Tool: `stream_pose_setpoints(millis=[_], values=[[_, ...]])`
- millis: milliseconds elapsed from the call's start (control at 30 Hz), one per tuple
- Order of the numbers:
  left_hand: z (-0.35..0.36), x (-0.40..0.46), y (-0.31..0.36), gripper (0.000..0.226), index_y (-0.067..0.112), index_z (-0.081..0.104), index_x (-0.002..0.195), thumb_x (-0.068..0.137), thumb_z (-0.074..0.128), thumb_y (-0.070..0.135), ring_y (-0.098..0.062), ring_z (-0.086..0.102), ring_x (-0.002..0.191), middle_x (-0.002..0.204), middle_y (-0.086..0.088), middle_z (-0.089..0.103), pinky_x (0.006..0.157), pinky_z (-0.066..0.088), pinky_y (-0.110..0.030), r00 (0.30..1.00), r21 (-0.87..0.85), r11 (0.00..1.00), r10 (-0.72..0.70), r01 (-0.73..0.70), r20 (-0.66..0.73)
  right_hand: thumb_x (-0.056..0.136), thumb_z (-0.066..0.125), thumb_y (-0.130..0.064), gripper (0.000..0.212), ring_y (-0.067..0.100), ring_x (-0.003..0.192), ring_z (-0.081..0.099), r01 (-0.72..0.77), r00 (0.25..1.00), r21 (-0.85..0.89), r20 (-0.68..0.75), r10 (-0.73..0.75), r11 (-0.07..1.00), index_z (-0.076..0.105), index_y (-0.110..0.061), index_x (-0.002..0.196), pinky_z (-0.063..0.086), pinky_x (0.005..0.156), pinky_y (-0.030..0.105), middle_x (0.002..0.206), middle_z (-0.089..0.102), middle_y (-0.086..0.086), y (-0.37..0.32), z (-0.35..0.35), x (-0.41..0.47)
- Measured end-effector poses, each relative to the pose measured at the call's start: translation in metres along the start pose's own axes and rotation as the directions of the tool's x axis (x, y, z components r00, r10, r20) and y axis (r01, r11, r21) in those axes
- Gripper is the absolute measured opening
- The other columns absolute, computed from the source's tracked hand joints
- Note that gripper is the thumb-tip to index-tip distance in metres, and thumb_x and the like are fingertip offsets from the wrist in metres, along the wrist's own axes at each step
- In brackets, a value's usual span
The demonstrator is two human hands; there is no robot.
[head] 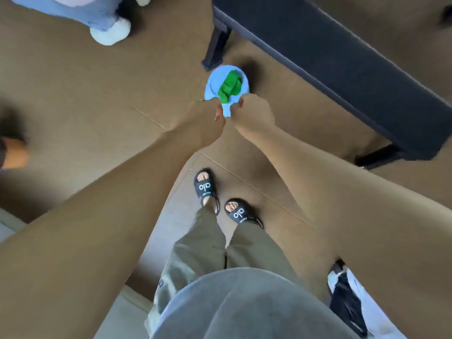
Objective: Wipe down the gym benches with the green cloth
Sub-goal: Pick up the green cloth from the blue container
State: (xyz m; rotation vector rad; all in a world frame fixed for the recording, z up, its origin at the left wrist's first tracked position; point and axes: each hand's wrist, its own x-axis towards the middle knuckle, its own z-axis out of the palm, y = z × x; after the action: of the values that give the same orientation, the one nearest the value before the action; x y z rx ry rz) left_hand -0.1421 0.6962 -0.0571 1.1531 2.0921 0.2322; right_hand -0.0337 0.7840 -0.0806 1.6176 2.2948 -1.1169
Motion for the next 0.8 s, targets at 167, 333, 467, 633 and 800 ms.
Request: stream_pose_setpoints(millis=[167,333,467,633,800], values=[[-0.002,0.071,-0.014,0.023,0.004,0.059,0.113,0.103,0.045,0.019,-0.033,0.057,0.102,0.114,-0.016,0.064,0.077,0.034,-0.030,0.995,0.069,0.994,0.083,-0.088,0.061,0.104,0.044,-0.021,0.031,0.037,0.117,0.061,-0.164,0.986,0.072,-0.024,0.167,0.984,0.066,-0.004,0.116,0.041,0.081,0.033,0.122,0.069,0.017,0.010,0.003,0.056],[-0.009,0.139,-0.034,0.020,0.012,0.059,0.114,0.100,0.048,0.022,-0.034,0.060,0.106,0.114,-0.010,0.065,0.096,0.049,-0.043,0.990,0.098,0.994,0.043,-0.057,0.137,0.104,0.043,-0.024,0.034,0.039,0.117,0.061,-0.258,0.965,0.156,-0.003,0.262,0.953,0.066,-0.003,0.118,0.034,0.076,0.029,0.124,0.068,0.021,0.021,0.017,0.112],[-0.011,0.194,-0.034,0.022,0.016,0.059,0.121,0.101,0.050,0.022,-0.031,0.060,0.106,0.116,-0.006,0.064,0.095,0.048,-0.039,0.985,0.108,0.994,0.017,-0.035,0.169,0.104,0.042,-0.023,0.035,0.040,0.117,0.061,-0.287,0.958,0.174,0.026,0.287,0.942,0.064,-0.002,0.120,0.041,0.080,0.034,0.125,0.067,0.023,0.028,0.025,0.162],[0.002,0.281,-0.037,0.031,0.016,0.057,0.131,0.101,0.053,0.023,-0.030,0.061,0.111,0.122,-0.004,0.065,0.099,0.050,-0.045,0.987,0.088,0.996,0.007,-0.021,0.158,0.104,0.041,-0.025,0.025,0.032,0.090,0.064,-0.295,0.955,0.219,0.086,0.282,0.930,0.060,-0.009,0.108,0.041,0.072,0.033,0.107,0.072,0.016,0.053,0.036,0.236],[0.050,0.386,-0.070,0.035,0.017,0.055,0.130,0.096,0.059,0.021,-0.031,0.061,0.106,0.120,-0.003,0.061,0.098,0.050,-0.043,0.989,-0.004,1.000,-0.027,0.028,0.147,0.098,0.054,-0.030,0.038,0.032,0.105,0.065,-0.343,0.937,0.287,0.175,0.303,0.894,0.053,-0.018,0.134,0.053,0.086,0.040,0.116,0.068,0.011,0.089,0.077,0.325]])
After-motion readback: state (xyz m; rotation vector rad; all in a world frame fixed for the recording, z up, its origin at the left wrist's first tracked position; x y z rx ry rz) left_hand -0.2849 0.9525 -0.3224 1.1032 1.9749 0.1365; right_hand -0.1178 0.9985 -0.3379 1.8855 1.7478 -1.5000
